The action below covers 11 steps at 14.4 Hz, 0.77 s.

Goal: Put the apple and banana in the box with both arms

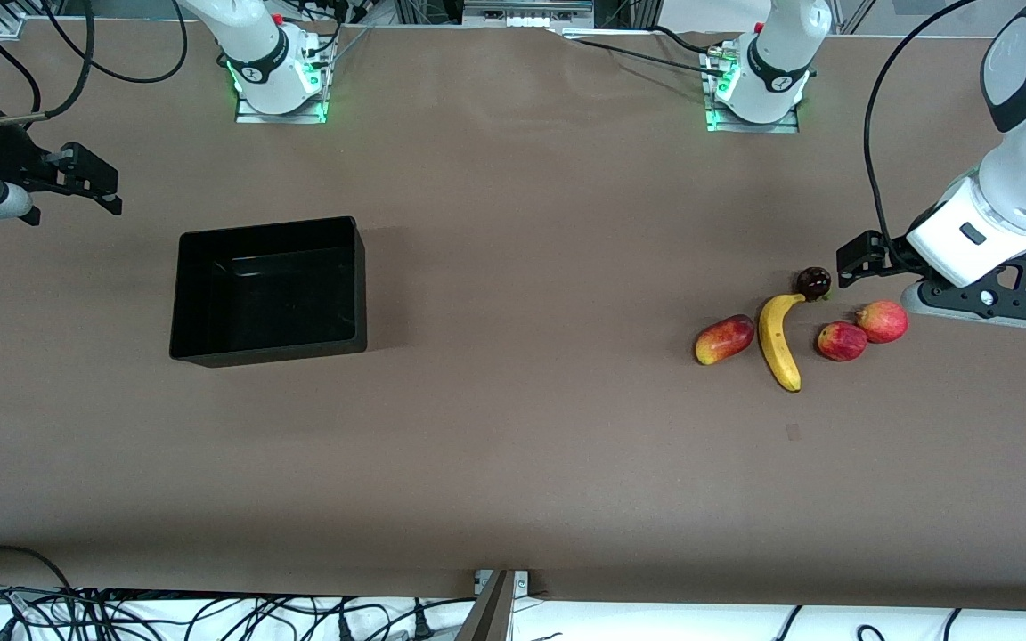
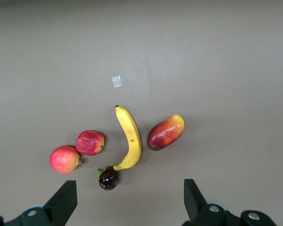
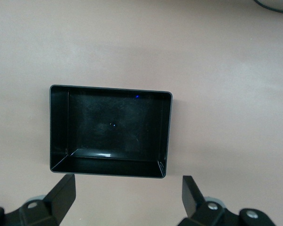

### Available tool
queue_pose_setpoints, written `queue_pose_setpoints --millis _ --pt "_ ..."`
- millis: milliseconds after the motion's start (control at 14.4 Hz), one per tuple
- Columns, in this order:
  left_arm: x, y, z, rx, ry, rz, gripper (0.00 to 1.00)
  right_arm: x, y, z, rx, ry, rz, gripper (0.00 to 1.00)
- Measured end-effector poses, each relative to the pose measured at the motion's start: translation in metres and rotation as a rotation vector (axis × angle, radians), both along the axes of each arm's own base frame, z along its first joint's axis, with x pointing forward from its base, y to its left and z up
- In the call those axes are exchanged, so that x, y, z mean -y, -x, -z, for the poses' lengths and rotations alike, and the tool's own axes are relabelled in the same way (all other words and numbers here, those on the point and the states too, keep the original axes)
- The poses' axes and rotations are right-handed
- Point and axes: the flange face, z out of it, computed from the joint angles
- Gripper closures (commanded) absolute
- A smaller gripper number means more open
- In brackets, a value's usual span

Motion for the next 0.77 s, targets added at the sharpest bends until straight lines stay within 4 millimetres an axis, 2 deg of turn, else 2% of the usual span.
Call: queue_pose_setpoints --millis 766 --pt "0.0000 0.0000 0.0000 0.000 0.000 0.000 0.00 0.0003 -0.0019 -0.0002 0.014 -0.001 0.001 0.00"
